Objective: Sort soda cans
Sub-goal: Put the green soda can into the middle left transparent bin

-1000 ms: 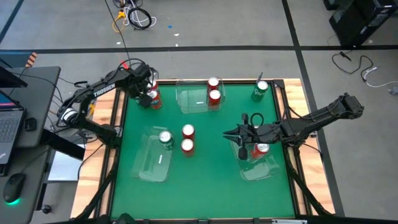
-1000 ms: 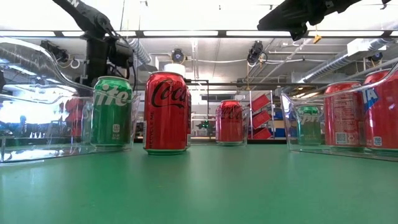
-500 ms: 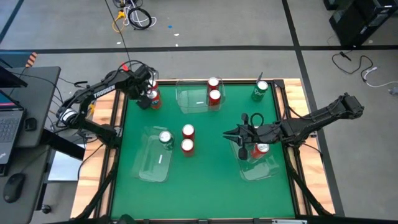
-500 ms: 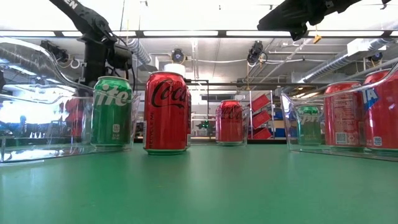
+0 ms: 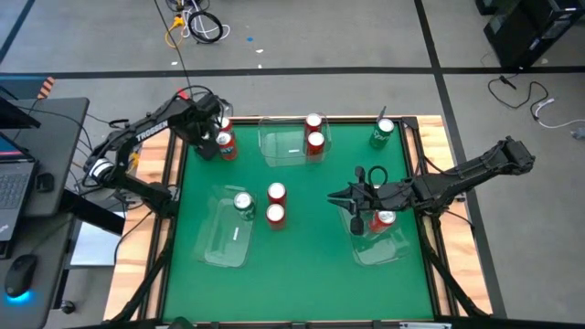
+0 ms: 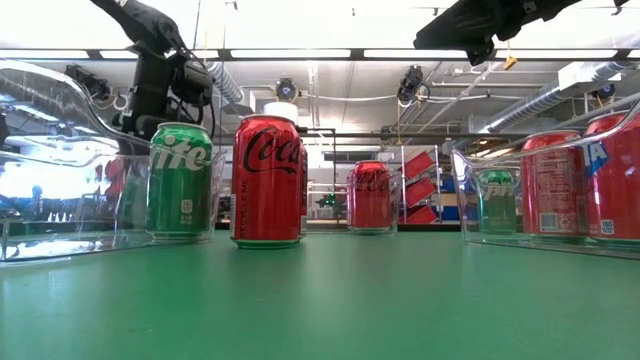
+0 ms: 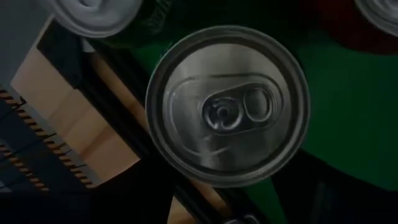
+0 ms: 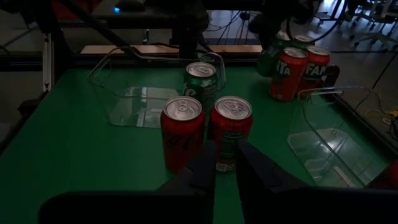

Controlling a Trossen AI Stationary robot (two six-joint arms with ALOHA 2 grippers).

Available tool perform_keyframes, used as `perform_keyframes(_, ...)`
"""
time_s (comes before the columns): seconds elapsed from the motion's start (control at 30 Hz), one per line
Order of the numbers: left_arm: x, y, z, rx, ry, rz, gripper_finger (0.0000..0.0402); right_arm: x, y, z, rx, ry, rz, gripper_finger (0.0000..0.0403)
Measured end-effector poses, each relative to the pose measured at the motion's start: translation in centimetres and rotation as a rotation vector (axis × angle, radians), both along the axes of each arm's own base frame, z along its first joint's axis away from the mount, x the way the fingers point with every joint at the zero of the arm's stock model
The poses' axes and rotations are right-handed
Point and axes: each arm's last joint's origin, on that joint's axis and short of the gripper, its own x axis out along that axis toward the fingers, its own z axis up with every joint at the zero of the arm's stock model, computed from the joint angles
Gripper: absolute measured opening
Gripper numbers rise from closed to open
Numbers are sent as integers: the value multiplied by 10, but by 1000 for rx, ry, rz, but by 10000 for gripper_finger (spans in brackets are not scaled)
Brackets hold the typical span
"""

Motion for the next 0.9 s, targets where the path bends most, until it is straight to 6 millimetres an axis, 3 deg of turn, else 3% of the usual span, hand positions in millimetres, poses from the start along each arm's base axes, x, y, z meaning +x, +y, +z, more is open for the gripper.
perform_keyframes(0.2, 1, 1, 13, 21, -9, 19, 178, 0, 0, 0, 0, 0, 0, 50)
perform_keyframes(0.43, 1, 2, 12, 27, -16, 18, 99, 0, 0, 0, 1, 0, 4, 48)
perform_keyframes(0.77, 4, 1, 11, -13, -84, 1, 89, 0, 1, 0, 4, 0, 4, 52)
perform_keyframes(0.9, 1, -3, -1, -54, -56, 14, 89, 0, 1, 0, 4, 0, 4, 50)
